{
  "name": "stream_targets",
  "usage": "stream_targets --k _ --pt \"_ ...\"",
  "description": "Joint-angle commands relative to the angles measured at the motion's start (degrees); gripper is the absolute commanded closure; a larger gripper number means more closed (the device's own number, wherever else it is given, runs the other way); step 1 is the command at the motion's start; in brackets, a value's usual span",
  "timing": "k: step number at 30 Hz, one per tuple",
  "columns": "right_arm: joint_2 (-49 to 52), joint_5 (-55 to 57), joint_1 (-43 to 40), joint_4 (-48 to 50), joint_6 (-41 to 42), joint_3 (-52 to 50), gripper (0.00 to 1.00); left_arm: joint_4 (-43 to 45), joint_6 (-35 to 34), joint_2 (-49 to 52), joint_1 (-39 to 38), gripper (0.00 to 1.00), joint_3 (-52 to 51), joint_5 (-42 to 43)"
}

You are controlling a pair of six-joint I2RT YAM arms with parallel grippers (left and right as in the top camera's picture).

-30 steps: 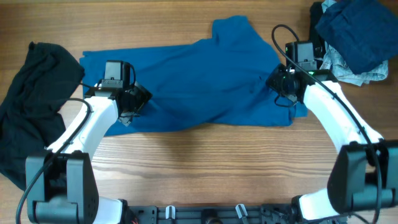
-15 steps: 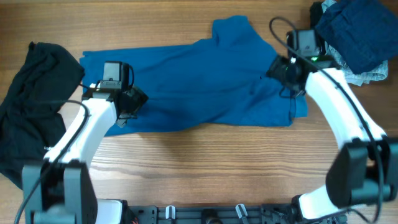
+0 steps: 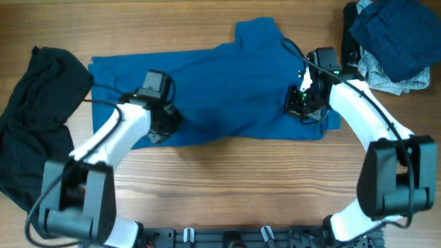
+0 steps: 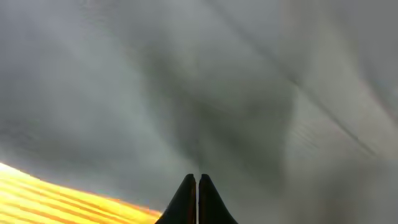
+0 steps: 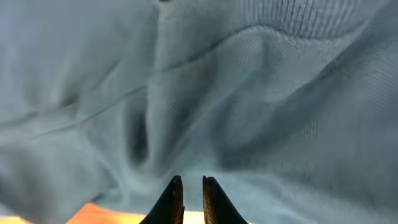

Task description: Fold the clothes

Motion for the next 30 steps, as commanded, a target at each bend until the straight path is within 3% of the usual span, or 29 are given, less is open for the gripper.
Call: stream_targets --k 1,8,17,21,26,27,28,29,30 --pt "4.5 2.6 0.2 1.0 3.5 -0.1 0.88 -1.5 -1.5 4.5 5.7 0.96 0.3 1.0" --pt "10.9 6.6 -3.7 3.1 3.5 -0.1 0.87 -0.8 0.3 7.8 13.9 0.96 0.3 -0.3" --pt "11.2 7.9 -11.2 2.8 -0.3 0.0 0.87 0.0 4.6 8.8 23.9 0.96 0.4 -1.2" --pt "11.1 7.9 -11.2 0.9 -2.1 1.6 0.95 -1.4 4.8 8.2 24.9 0.96 1.6 -1.2" --pt "7.0 7.9 -11.2 -7.5 -2.3 12.2 0.94 -9.7 6.7 1.0 22.8 0.96 11.4 -6.1" --pt "5.4 7.2 -11.2 -9.6 -2.5 15.2 0.83 -10.7 6.8 -1.0 22.1 0.90 13.3 -6.3" --pt "4.6 5.2 -11.1 -11.0 -4.2 17.5 0.62 -11.0 7.5 -2.3 21.5 0.80 14.4 -6.0" --pt "4.1 2.6 -11.0 -12.6 -6.4 20.2 0.41 -11.0 8.5 -3.4 20.6 0.67 15.4 -5.4" --pt "3.8 0.7 -10.8 -13.7 -7.3 22.4 0.27 -11.0 9.5 -4.1 19.8 0.48 16.0 -4.4"
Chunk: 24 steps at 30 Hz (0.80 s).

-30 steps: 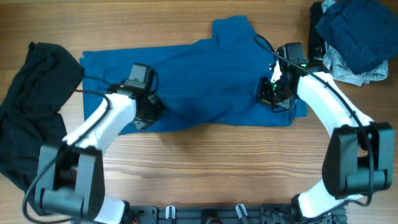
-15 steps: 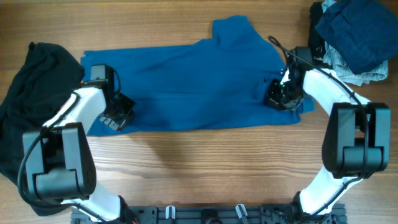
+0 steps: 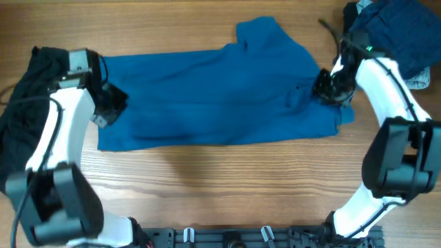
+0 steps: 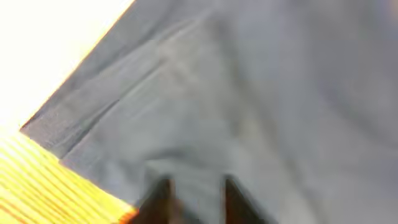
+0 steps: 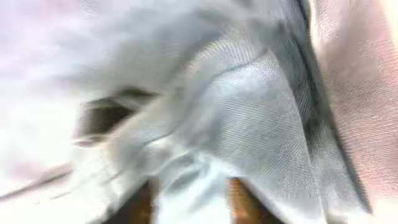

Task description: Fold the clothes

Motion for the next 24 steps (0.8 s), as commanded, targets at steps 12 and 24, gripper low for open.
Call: stream_targets --k 12,24 --pt "-0.8 -15.0 5.1 20.1 -1.2 19.9 0.01 7.8 4.5 1.8 -6.6 0.01 16.0 4.9" --pt "21.0 -17.4 6.1 44.3 -2.0 20.0 0.01 19.2 6.0 19.0 -1.4 0.00 16.2 1.9"
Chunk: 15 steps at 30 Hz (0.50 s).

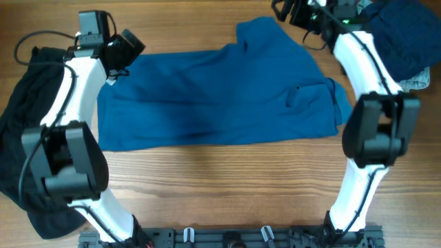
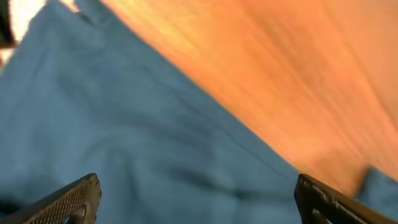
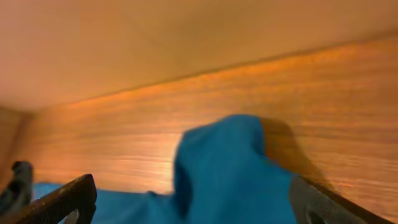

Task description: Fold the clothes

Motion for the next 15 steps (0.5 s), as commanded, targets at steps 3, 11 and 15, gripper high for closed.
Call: stream_targets --k 3,11,15 --pt "6.9 -1.2 0.1 4.6 -3.4 0.7 0.00 0.1 2.0 4.5 3.2 0.00 0.6 -1.0" --pt "11.9 0.7 0.1 5.6 -9.9 0.7 0.00 -0.7 2.0 4.9 3.6 0.01 0.6 -1.5" --pt "12.4 3.3 0.2 5.9 -20.6 0.8 0.00 -2.6 2.0 5.1 3.6 0.01 0.6 -4.6"
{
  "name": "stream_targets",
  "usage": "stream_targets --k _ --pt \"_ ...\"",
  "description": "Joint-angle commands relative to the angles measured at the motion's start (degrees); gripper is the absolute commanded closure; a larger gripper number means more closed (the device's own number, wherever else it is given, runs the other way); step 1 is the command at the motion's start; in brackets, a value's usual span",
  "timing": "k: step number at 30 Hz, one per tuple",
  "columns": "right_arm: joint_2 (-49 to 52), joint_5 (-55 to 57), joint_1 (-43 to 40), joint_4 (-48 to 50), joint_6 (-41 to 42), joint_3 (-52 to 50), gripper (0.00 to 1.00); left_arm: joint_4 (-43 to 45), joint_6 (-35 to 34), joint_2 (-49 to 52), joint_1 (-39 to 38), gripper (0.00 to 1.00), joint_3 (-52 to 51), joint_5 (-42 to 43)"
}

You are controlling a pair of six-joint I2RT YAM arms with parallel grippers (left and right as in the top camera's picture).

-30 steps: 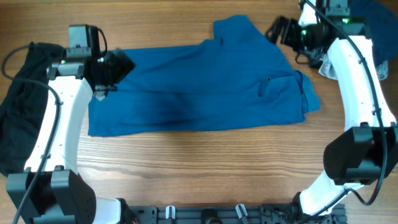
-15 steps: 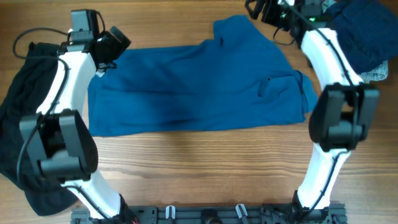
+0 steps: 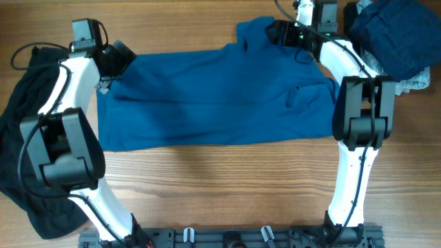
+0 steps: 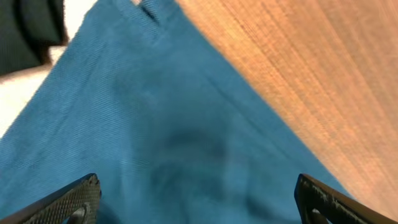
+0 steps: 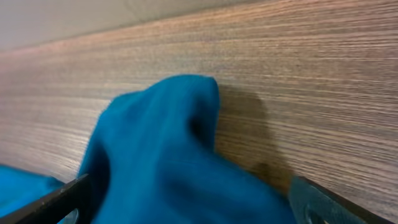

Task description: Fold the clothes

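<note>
A blue shirt [image 3: 213, 89] lies spread flat across the wooden table, one sleeve sticking up at the back [image 3: 256, 31]. My left gripper [image 3: 118, 56] hangs open over the shirt's back left corner [image 4: 155, 124], its fingers wide apart with only cloth below them. Over the bunched blue sleeve [image 5: 168, 137] at the back right, my right gripper [image 3: 279, 32] is open too. Neither holds anything.
A black garment [image 3: 27, 117] is heaped at the table's left edge. A pile of dark blue and grey clothes [image 3: 393, 38] sits in the back right corner. Bare wood [image 3: 227, 186] runs along the front of the shirt.
Both grippers have dropped a little closer to the shirt: the left now over its back left corner, the right over the back sleeve. Both stay open. The shirt has not moved.
Both grippers were shut low on the shirt, left near its front left, right near its right side. Then they stood further out at the left and right ends, the shirt lying wider. Later both were open at the back corners, where they are now.
</note>
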Motion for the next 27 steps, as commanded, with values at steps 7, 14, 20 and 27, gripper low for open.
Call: stream_targets --k 7,14,20,27 --pt "1.3 4.2 2.0 1.6 -15.1 1.0 0.00 -2.0 1.2 1.5 0.0 0.00 0.5 -4.7" --pt "1.3 7.5 5.8 2.6 -16.3 1.0 0.20 -3.3 1.3 1.5 0.1 0.00 0.5 -4.8" --pt "1.3 10.2 5.7 2.4 -15.6 1.0 0.65 -3.3 1.3 1.5 0.1 0.01 0.5 -4.8" --pt "1.3 15.8 5.7 0.5 -8.1 1.0 0.96 -3.3 1.1 1.5 0.1 0.10 0.5 -4.8"
